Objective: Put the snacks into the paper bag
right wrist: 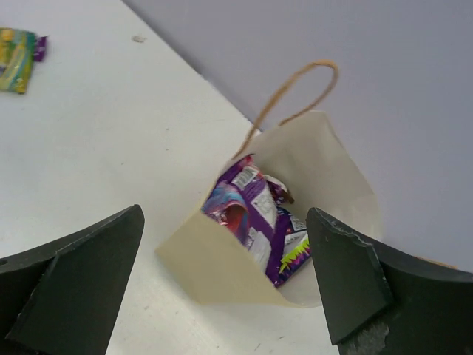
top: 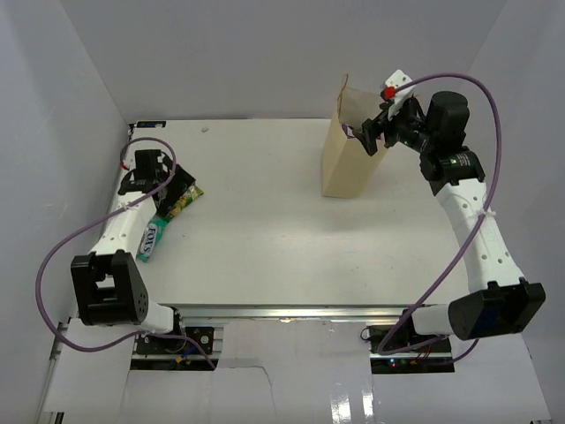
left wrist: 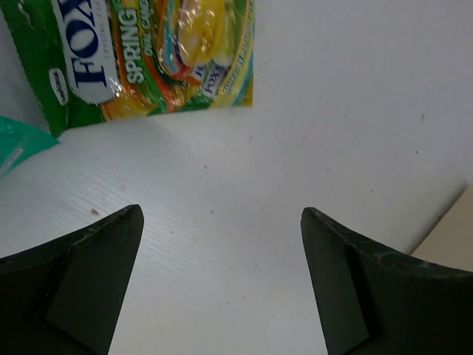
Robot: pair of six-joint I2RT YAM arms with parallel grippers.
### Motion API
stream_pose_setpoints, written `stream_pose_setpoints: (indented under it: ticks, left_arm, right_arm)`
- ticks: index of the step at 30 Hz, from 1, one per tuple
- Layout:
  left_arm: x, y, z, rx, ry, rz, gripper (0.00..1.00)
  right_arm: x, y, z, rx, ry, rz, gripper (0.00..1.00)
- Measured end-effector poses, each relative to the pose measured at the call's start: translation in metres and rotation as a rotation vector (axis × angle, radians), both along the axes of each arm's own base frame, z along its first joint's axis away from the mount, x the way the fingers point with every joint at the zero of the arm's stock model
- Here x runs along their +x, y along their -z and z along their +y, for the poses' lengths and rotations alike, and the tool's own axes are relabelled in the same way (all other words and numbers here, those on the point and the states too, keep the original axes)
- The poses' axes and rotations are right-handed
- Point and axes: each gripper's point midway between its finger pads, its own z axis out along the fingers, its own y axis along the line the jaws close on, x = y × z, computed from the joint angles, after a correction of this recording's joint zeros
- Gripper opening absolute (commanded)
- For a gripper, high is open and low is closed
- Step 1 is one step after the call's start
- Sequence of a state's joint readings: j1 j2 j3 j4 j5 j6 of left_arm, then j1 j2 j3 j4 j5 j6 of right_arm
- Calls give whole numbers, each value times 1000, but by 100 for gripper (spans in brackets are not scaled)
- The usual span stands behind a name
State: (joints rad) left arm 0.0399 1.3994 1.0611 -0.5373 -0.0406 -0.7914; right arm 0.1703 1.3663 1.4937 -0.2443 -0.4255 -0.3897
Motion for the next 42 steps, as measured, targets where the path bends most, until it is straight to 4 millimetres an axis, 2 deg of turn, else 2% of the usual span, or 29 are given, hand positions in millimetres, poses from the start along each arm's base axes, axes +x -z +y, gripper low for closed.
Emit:
stream_pose_setpoints:
  ticks: [3, 7, 10, 13, 17, 21, 23, 24, 26, 27, 28, 29, 30, 33, 37, 38, 40, 42]
  left_arm:
    - [15, 8, 24, 13, -48, 34, 98]
    - [39, 15, 56, 57, -73, 61, 98]
    - [51, 26, 78, 126, -63, 90, 98]
    - [57, 38, 96, 190, -33, 121, 98]
    - [60, 61, 111, 190, 14, 161, 98]
    - [56, 94, 119, 163, 53, 225, 98]
    - [56, 108, 119, 143, 72, 240, 95]
    - [59, 109, 118, 130, 85, 229, 85]
    - [65, 109, 114, 109, 112, 202, 72]
    - [67, 109, 111, 99, 125, 188, 57]
    - [70, 108, 108, 85, 135, 173, 46]
    - [73, 107, 106, 71, 149, 156, 37]
    - [76, 105, 103, 57, 163, 137, 33]
    - [81, 95, 95, 39, 193, 75, 21]
    - [70, 81, 77, -19, 247, 0, 14]
    - [64, 76, 68, -47, 271, -26, 13]
    - [52, 65, 46, -117, 318, -82, 12]
    - [42, 52, 21, -187, 372, -137, 11]
  right_arm:
    - [-29, 0, 8, -17, -90, -21, 96]
    - [-56, 30, 12, -41, -163, 34, 96]
    - [-65, 52, 14, -52, -192, 95, 96]
    - [-71, 64, 14, -60, -207, 125, 96]
    - [-79, 73, 11, -58, -212, 152, 96]
    - [-80, 80, 7, -53, -205, 171, 96]
    - [-80, 81, 6, -50, -203, 179, 96]
    - [-81, 82, 6, -47, -204, 183, 96]
    - [-82, 82, 7, -39, -210, 191, 96]
    - [-83, 82, 8, -36, -213, 193, 96]
    - [-83, 83, 8, -33, -216, 197, 96]
    - [-83, 83, 9, -30, -219, 199, 96]
    - [-84, 84, 10, -28, -226, 204, 96]
    - [-89, 87, 15, -15, -264, 227, 97]
    - [-103, 90, 26, 21, -350, 268, 100]
    - [-106, 91, 31, 35, -371, 287, 95]
    - [-113, 96, 43, 61, -412, 336, 93]
    - [-121, 107, 64, 84, -454, 414, 93]
